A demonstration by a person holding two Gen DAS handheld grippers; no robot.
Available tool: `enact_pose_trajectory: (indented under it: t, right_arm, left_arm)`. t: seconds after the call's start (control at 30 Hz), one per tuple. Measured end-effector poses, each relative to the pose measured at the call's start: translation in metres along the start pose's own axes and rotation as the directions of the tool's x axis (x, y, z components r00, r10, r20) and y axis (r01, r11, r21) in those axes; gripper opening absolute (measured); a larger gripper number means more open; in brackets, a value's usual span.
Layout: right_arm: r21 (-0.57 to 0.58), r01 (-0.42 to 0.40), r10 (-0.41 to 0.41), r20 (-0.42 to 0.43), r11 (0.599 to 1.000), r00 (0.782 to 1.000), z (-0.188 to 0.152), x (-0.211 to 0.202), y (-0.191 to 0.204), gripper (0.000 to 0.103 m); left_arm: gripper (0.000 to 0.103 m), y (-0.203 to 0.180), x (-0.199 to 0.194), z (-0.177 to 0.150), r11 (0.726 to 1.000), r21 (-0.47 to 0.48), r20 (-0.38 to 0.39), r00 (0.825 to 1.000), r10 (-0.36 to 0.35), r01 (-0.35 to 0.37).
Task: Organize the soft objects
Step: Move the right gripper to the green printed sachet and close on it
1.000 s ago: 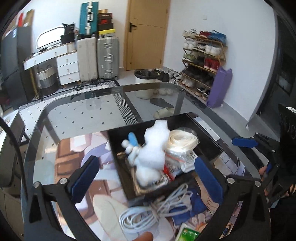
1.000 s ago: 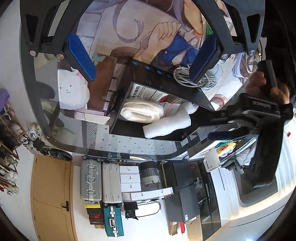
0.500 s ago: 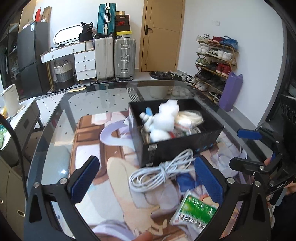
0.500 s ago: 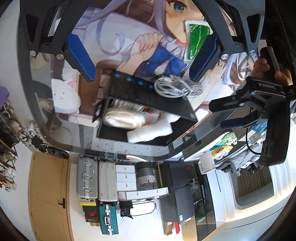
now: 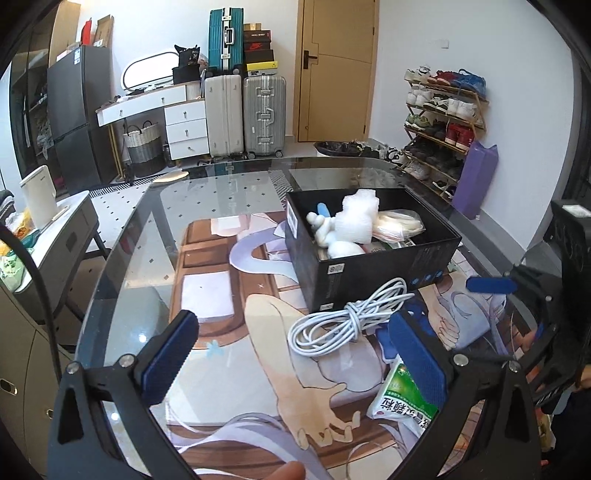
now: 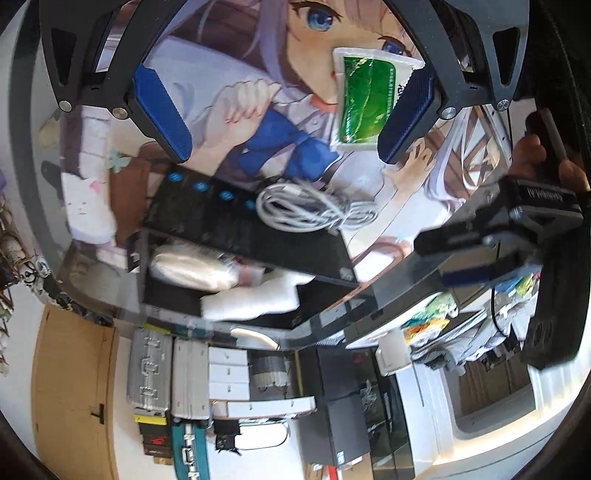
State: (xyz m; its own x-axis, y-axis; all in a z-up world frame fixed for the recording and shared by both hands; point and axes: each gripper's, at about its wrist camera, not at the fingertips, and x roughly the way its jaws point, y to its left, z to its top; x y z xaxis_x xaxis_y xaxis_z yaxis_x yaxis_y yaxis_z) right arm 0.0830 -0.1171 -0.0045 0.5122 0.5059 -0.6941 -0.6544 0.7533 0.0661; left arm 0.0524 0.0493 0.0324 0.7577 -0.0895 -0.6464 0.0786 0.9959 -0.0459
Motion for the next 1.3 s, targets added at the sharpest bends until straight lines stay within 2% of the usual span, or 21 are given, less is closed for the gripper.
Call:
enact_pose_trajectory:
  t: [0.33, 0.53, 0.63, 1.07, 1.3]
  right_arm:
    - [-0.077, -0.069, 0.061, -0.093, 0.995, 0.994, -0.013, 0.028, 0.030, 0.102]
    - [-0.113, -0.068, 0.051, -0.148, 0.991, 0.988, -0.022, 0.043, 0.039, 0.102]
    - [-0.118, -0.061, 0.044, -0.147, 0.991, 0.988, -0.024, 0.044, 0.039, 0.102]
    - [-0.064, 0.006, -0.015, -0.144, 0.998, 0.989, -0.023, 0.041, 0.010, 0.102]
    - [0.000, 0.066, -0.065, -0.137, 0.998, 0.988, -0.021, 0.033, -0.023, 0.102]
  left_arm:
    - [0.103, 0.007, 0.005, -0.001, 1.000, -0.015, -0.011, 1.000, 0.012, -0.013]
    - [0.103, 0.007, 0.009, -0.003, 1.000, -0.009, -0.021, 1.000, 0.012, -0.012]
    - [0.103, 0.007, 0.010, -0.004, 1.000, -0.010, -0.026, 1.000, 0.011, -0.012]
    - [0.103, 0.007, 0.016, -0.006, 1.000, -0.009, -0.040, 0.999, 0.012, -0.013]
    - [0.103, 0.006, 0.017, -0.008, 1.000, -0.007, -0.045, 0.999, 0.009, -0.009]
